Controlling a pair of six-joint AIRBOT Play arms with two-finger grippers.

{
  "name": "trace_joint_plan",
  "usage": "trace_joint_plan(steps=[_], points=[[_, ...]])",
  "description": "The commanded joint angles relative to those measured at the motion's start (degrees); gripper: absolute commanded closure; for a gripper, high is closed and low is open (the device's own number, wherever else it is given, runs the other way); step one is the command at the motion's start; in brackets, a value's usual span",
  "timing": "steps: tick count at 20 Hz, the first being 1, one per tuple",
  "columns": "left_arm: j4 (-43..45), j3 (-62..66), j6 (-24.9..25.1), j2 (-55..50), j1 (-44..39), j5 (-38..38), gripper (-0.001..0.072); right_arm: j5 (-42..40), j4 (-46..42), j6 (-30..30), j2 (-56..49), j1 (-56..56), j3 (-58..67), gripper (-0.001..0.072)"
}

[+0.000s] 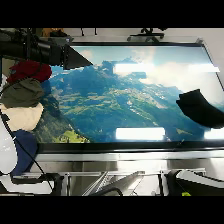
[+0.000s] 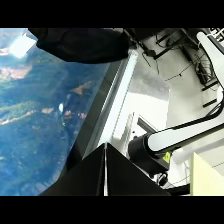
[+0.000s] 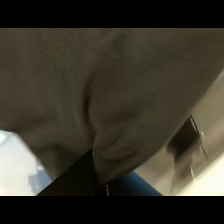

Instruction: Fold the shirts.

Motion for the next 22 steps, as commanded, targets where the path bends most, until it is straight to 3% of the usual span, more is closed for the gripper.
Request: trace_joint_plan(steps=[1, 3, 4, 6, 7, 9, 11, 13, 14, 15, 18, 20, 22], points=[[0.02, -0.02, 0.92, -0.02, -0.02, -0.02, 0.0693, -0.39, -1.99, 3.17, 4.59, -0.92, -10.88, 0.0692], [0.0, -0.02, 0.92, -0.02, -0.02, -0.04, 0.0693, 0.7, -0.11, 3.13, 4.59, -0.92, -12.9, 0.0691], [0.02, -0.02, 0.9, -0.02, -0.02, -0.13, 0.0693, 1.46, -0.17, 3.08, 4.59, -0.92, -12.9, 0.0633], [0.0, -0.02, 0.9, -0.02, -0.02, -0.74, 0.0693, 2.08, -1.38, 2.27, 4.96, -0.94, -11.93, 0.0053], [0.0, -0.02, 0.9, -0.02, -0.02, -1.09, 0.0693, 2.71, -3.45, 2.27, 5.22, -0.98, -10.47, 0.001], [0.02, -0.02, 0.9, -0.02, -0.02, -2.32, 0.0693, 4.98, -9.57, 2.29, 5.4, -0.98, -5.73, 0.001], [0.02, -0.02, 0.92, -0.02, -0.02, -2.84, 0.0693, 7.23, -13.44, 2.34, 5.42, -0.98, 0.57, 0.001], [0.04, -0.02, 1.57, -0.02, 0.24, -2.16, 0.0693, 6.21, -6.78, 2.89, 5.42, -0.63, 6.99, 0.0026], [0.2, -0.02, 1.79, -0.02, 0.76, -1.29, 0.0693, 4.92, -0.09, 1.79, 5.42, -0.07, 9.22, 0.0224], [1.44, -0.02, 1.75, -0.02, 1.44, -0.17, 0.0694, 3.02, 8.44, -1.7, 5.55, 1.16, 10.73, 0.0529], [10.56, -0.15, -0.63, 0.04, 2.27, 0.76, 0.0696, -0.72, 25.29, -8.44, 6.6, 8.33, 10.84, 0.0692], [16.81, -6.25, -2.21, 2.43, 0.94, 1.05, 0.0697, 0.55, 28.11, -11.06, 6.67, 16.9, 9.7, 0.0692], [18.58, -20.11, -2.14, 8.76, -1.73, 4.79, 0.0697, 1.42, 27.61, -12.44, 7.32, 28.26, 5.38, 0.0693]])
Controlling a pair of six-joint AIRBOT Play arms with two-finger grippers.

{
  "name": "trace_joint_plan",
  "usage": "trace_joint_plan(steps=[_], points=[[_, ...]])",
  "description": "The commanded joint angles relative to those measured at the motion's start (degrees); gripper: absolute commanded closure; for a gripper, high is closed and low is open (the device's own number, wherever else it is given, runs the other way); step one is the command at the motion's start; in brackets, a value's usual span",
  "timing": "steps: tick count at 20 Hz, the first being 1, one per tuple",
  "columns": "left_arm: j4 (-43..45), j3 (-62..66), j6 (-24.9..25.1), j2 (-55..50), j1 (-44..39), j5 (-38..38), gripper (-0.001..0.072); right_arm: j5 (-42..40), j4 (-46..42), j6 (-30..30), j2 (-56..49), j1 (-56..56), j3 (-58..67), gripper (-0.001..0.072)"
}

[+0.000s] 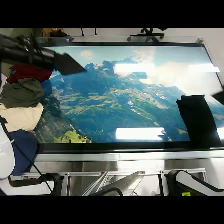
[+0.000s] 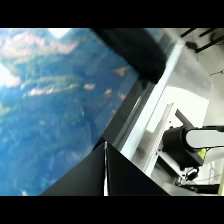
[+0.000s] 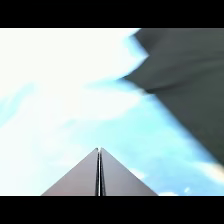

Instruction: Fold the shirts.

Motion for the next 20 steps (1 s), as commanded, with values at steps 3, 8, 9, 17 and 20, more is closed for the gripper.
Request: trace_joint_plan(steps=[3, 8, 9, 17, 20], points=[[7.08, -39.06, -1.16, 20.35, -7.43, 14.53, 0.0697, -1.07, 3.65, -4.52, 4.59, 28.79, -14.16, 0.0692], [6.99, -71.91, -6.69, 44.61, -10.62, 26.36, 0.0697, -9.86, 2.45, -4.28, 10.25, 43.95, -27.21, 0.0692], [6.93, -74.88, -7.23, 47.63, -9.9, 26.45, 0.0697, -9.88, 2.69, -4.28, 9.97, 44.48, -27.47, 0.0692], [6.84, -80.06, -10.91, 60.61, -1.2, 23.43, 0.0693, -8.39, 3.34, -4.7, 9.55, 44.7, -27.52, 0.0692], [6.91, -80.06, -11.21, 63.71, 1.2, 21.81, 0.0693, -8.37, 3.37, -4.7, 9.53, 44.7, -27.52, 0.0692]])
